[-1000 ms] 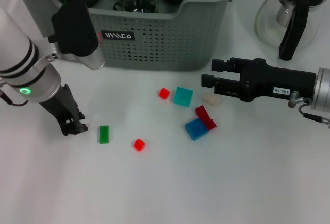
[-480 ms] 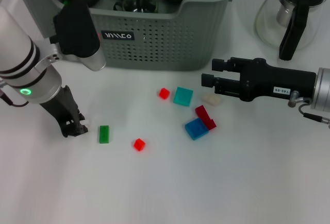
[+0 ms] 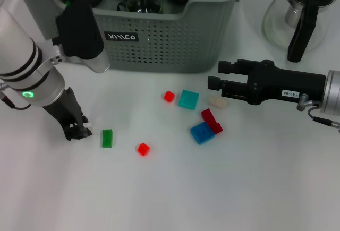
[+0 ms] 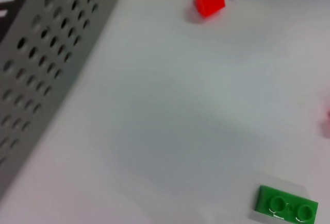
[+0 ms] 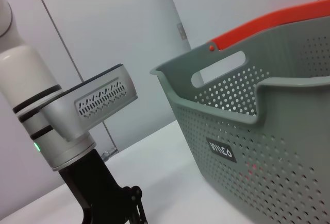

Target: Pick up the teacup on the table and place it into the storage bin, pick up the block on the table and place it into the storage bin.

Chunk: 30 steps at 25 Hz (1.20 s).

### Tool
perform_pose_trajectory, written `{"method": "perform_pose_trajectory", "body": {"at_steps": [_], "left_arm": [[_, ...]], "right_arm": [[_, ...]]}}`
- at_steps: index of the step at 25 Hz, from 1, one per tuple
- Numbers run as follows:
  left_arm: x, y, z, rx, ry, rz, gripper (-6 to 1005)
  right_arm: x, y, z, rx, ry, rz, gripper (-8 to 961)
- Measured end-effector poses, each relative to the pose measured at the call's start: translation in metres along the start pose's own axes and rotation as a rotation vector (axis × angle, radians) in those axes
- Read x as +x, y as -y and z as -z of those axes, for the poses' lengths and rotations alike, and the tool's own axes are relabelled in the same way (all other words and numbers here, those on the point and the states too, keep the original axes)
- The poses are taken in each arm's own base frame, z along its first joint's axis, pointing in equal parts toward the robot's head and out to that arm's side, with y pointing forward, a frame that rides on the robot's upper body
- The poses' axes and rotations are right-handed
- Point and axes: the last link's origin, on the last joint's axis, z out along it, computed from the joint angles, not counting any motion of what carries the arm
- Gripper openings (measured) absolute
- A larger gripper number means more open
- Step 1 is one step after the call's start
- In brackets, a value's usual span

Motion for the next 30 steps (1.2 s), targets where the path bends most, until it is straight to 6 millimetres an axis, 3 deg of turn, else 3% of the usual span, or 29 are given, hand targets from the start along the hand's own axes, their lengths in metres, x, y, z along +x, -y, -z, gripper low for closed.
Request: {"method": "perform_pose_trajectory", "body": {"at_steps": [10,19,25,30], "left_arm": [[0.0,0.003,-0.001,0.003,0.005,0.028,246],[-0.003,0.008,0.005,0.005,0.01,0.069,170],[-0.005,0.018,0.021,-0.057,-0.023,0.201,159],[-0.01,0.028,0.042,-0.191,-0.182,0.388,167]], "right_arm": [[0.0,0.0,0.001,0.002,-0.001,-0.002,643],[0.0,0.0,0.0,0.001,-0.001,0.0,642],[-0.001,0.0,0.0,0.001,-0.001,-0.002,641],[-0.001,0.0,0.0,0.001,-0.001,-0.003,641]]}}
